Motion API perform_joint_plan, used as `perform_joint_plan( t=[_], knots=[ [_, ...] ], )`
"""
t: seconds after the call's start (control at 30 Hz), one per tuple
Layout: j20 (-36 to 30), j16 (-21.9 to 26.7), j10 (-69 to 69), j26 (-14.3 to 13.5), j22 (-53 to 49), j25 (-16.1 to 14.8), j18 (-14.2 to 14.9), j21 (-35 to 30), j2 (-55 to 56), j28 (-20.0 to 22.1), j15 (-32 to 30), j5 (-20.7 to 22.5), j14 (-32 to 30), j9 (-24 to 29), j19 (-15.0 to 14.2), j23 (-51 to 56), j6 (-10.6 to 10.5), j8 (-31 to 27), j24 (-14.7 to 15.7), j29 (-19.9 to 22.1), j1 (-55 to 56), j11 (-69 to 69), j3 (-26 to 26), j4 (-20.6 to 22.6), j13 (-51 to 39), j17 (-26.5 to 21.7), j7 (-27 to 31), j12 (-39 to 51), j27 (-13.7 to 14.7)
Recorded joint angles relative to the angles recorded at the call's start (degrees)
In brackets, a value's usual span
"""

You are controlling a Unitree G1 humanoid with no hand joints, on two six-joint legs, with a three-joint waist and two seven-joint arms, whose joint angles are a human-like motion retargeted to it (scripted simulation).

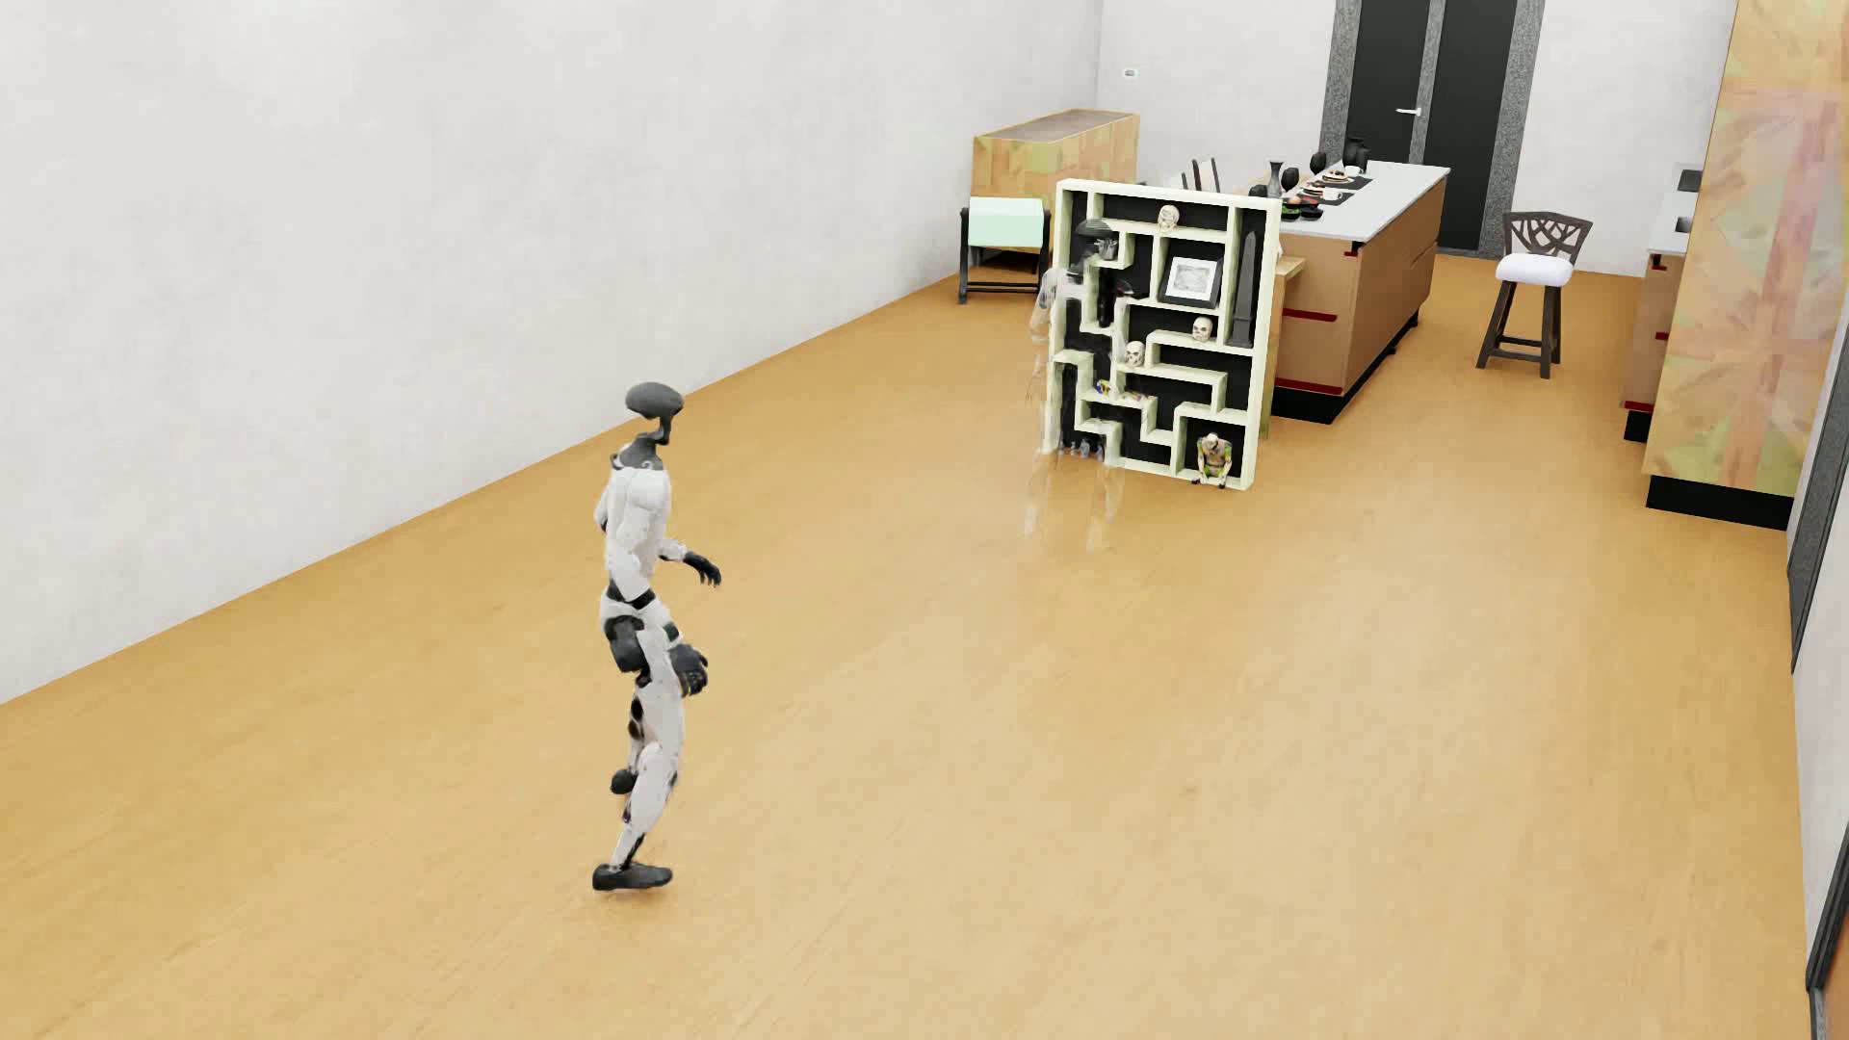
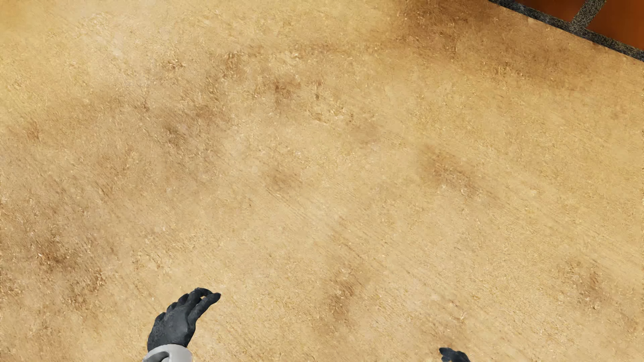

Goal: Head to the shelves

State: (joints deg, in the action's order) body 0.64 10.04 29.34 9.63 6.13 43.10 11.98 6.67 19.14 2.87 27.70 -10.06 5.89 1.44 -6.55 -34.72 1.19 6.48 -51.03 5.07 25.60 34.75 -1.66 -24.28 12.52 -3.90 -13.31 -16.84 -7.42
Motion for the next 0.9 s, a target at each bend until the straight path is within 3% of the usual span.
perform_joint_plan(
  t=[0.07,0.13,0.23,0.27,0.33,0.4,0.43,0.5,0.57,0.6,0.63,0.67,0.7,0.73,0.77,0.83,0.87,0.9],
  knots=[
    [-2.41,-0.19,4.49,0.03,4.99,-0.12,-3.97,0.93,-4.72,-3.04,-3.22,1.08,5.08,-0.54,-0.02,-4.89,-0.54,0.84,-1.05,-2.48,-2.18,-7.44,0.29,1.10,1.69,-2.01,-4.99,1.65,-2.78],
    [-1.20,-2.73,-0.79,1.91,10.98,0.77,-4.40,1.70,-9.32,-3.07,-6.51,1.50,5.05,-1.30,-0.66,-7.65,-1.18,0.73,3.27,-5.02,-7.57,-15.05,0.40,0.83,3.12,-4.26,-11.89,3.22,-3.96],
    [0.52,-3.90,-4.37,7.60,26.38,-0.15,-3.08,5.13,-12.33,-0.73,-8.20,1.07,6.08,-2.06,-1.95,-8.53,-1.19,-0.92,10.54,-4.04,-12.17,-19.44,0.51,1.92,3.62,-3.97,-14.56,7.01,-4.53],
    [-0.53,-2.96,-4.26,9.69,32.53,-0.80,-3.60,6.05,-11.99,-1.76,-8.04,0.55,6.87,-2.28,-2.48,-8.22,-0.99,-1.53,11.42,-3.68,-12.39,-19.21,0.45,2.32,3.25,-3.05,-15.28,8.53,-4.18],
    [-5.14,0.15,-0.68,11.80,42.38,-1.20,-5.27,5.53,-11.25,-8.01,-7.40,-0.78,10.08,-2.56,-3.85,-7.01,-0.50,-2.18,10.36,-4.24,-10.67,-18.74,0.30,2.73,2.17,-1.36,-15.35,10.55,-2.46],
    [-8.81,4.13,8.13,9.90,45.26,-0.69,-7.11,3.64,-10.89,-14.57,-5.70,-2.70,14.35,-2.48,-5.62,-5.30,-0.23,-1.11,8.76,-4.64,-5.87,-17.77,0.18,2.01,1.64,-0.16,-14.46,10.86,0.16],
    [-8.85,5.93,12.95,8.67,43.80,-0.65,-8.06,3.05,-10.83,-15.58,-4.58,-4.01,16.08,-2.38,-6.55,-4.45,-0.32,0.09,8.65,-4.36,-3.34,-16.72,0.22,1.39,1.62,0.43,-15.00,10.72,1.27],
    [-6.35,7.71,18.35,6.77,36.83,-1.17,-11.18,2.42,-11.26,-12.16,-3.28,-7.44,20.11,-2.34,-7.61,-2.71,-0.78,3.36,8.93,-3.70,-1.17,-14.07,0.77,2.00,2.12,0.91,-17.83,10.74,1.84],
    [-3.90,7.41,17.35,4.85,27.24,-1.74,-12.14,3.42,-9.89,-6.72,-6.59,-12.71,24.89,-2.26,-7.16,-1.07,-0.98,5.70,8.89,-3.13,-1.57,-6.23,1.63,8.49,4.13,0.32,-15.19,12.00,1.34],
    [-3.68,6.93,15.77,3.85,22.47,-2.14,-12.95,4.80,-7.26,-4.96,-11.80,-16.06,26.03,-2.02,-3.59,-0.35,-0.87,6.40,8.59,-2.47,-2.36,1.10,1.50,12.28,5.45,0.37,-13.75,13.22,0.88],
    [-4.27,6.75,13.52,2.76,17.99,-2.61,-13.79,6.22,-3.25,-4.35,-18.09,-19.10,26.45,-1.66,6.27,0.17,-0.64,7.54,8.16,-1.78,-3.69,9.75,0.88,15.78,6.80,0.82,-12.41,14.57,0.39],
    [-5.56,7.04,10.84,1.57,13.95,-2.84,-14.32,7.22,1.73,-4.68,-19.45,-20.48,26.59,-1.26,13.92,0.54,-0.38,8.60,7.77,-1.51,-5.52,18.41,-0.20,18.97,8.20,1.29,-10.97,15.97,0.08],
    [-7.31,7.86,7.46,0.51,10.60,-2.80,-14.68,7.70,8.51,-5.27,-15.75,-15.68,26.41,-0.83,15.76,0.88,-0.41,4.55,7.63,-1.88,-7.93,27.01,-1.73,21.67,9.64,1.84,-8.98,17.70,0.12],
    [-9.38,9.05,3.63,-0.10,8.31,-2.75,-14.93,8.04,15.14,-5.65,-13.62,-8.89,26.04,-0.55,11.90,1.26,-0.65,1.76,7.87,-2.71,-10.69,32.68,-2.95,23.67,11.14,2.61,-6.98,19.99,0.40],
    [-11.79,10.45,0.05,-0.09,7.34,-2.89,-15.10,8.54,20.56,-5.96,-12.15,-3.12,25.84,-0.44,6.03,1.68,-0.98,2.24,8.27,-3.72,-13.50,33.56,-3.81,25.15,12.71,3.62,-5.16,22.91,0.63],
    [-17.81,13.25,-4.74,1.40,8.97,-3.10,-15.31,9.64,28.86,-7.36,-11.63,6.19,26.98,-0.24,-2.24,2.55,-1.74,4.79,8.05,-5.23,-19.04,23.96,-5.20,26.98,15.97,5.86,-1.52,30.62,0.58],
    [-21.11,13.89,-6.12,2.54,11.41,-2.89,-15.40,10.10,31.33,-7.54,-12.63,9.44,28.13,-0.06,-4.42,2.85,-2.07,5.21,7.43,-5.31,-21.83,14.75,-5.88,27.54,17.57,6.99,0.50,35.13,0.45],
    [-24.12,13.48,-7.12,3.88,15.15,-2.45,-15.42,10.56,32.38,-6.72,-14.05,11.55,28.87,0.16,-4.39,2.76,-2.39,5.05,7.13,-5.13,-24.70,4.07,-6.61,27.83,19.09,8.18,2.73,39.38,0.14]
  ],
)
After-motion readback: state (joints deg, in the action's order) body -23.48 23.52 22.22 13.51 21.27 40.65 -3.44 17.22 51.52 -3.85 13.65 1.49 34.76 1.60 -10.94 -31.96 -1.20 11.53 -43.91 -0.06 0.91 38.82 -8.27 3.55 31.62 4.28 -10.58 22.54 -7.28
